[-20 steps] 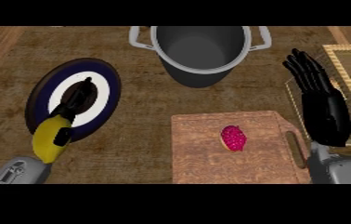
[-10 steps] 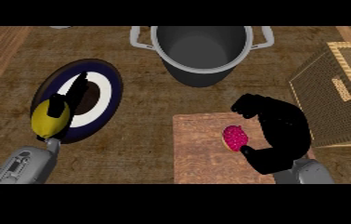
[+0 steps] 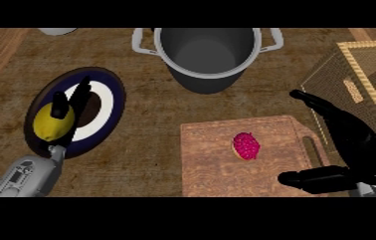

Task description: Pick the cupcake from the cutting board and place it in the basket

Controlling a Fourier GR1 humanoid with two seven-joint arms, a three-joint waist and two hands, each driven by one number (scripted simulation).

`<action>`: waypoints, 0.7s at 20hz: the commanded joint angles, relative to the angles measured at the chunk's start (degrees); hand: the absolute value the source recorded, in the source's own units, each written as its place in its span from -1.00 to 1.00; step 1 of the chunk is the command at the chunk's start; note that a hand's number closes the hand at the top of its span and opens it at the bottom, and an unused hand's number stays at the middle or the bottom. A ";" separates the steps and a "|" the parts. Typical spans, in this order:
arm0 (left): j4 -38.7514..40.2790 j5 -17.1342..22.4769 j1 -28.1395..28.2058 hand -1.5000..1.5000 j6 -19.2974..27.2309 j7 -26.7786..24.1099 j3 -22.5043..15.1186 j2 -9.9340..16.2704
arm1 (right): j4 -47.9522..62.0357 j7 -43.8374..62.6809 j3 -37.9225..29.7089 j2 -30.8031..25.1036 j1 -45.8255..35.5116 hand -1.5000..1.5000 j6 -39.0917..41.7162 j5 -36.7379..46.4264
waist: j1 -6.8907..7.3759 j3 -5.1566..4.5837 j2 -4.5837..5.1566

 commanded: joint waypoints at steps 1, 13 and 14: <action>-1.94 0.54 1.84 0.00 -0.95 0.53 0.09 0.78 | -1.64 5.71 -5.17 -13.09 -1.06 -1.00 2.72 6.77 | 0.66 -0.05 -0.17; -0.22 -3.27 -1.66 0.00 -1.35 2.47 1.41 -2.80 | -5.00 12.28 -8.10 -27.87 -2.07 -1.00 29.96 -1.60 | 1.08 0.10 0.39; -1.86 -3.01 -0.36 0.00 -1.61 2.41 1.94 -2.02 | -8.31 12.69 -8.04 -28.28 1.38 -1.00 30.56 -1.05 | 0.90 0.11 0.29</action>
